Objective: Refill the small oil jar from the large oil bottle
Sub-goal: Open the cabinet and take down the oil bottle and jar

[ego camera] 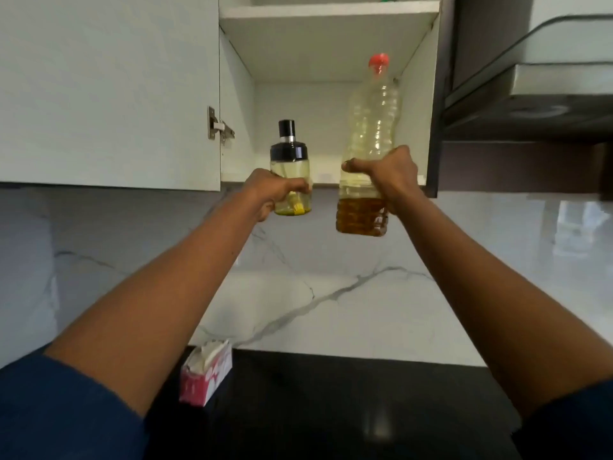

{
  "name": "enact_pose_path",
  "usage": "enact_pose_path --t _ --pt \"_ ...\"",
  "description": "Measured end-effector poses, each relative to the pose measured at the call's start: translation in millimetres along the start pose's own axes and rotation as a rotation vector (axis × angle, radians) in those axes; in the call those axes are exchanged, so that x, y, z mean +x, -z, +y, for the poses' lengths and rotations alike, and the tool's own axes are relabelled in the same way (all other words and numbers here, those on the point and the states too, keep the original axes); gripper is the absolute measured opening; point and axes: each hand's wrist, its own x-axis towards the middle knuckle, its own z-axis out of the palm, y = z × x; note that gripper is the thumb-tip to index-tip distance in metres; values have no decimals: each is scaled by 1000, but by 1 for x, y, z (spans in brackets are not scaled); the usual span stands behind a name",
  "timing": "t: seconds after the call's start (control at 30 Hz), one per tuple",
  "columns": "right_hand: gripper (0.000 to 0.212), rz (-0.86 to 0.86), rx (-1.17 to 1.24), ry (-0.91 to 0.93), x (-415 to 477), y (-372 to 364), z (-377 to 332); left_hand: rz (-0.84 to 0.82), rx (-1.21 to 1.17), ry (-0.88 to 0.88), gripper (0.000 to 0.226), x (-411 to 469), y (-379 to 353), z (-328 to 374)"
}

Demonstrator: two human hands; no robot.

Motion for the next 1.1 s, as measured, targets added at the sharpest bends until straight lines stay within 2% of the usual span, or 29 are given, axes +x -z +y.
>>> enact_pose_path --t 0.1,0.2,0.43,0.6,0.8,1.1 --pt "78 -74 20 -51 -43 -2 33 -22 22 54 37 -27 -5 -38" --pt "75 -97 30 -112 -86 -7 74 24 29 102 31 -53 -11 -82" --pt "74 -121 7 -292 -176 -41 179 76 49 262 54 -103 -24 -203" --pt "79 -180 10 -414 -222 -72 237 81 50 375 57 -124 -28 -288" --pt "83 -267 -31 -486 -239 -111 285 91 129 467 64 -122 -33 -362" --pt "89 -275 -68 -586 -231 -158 344 93 227 529 63 -102 -30 -435"
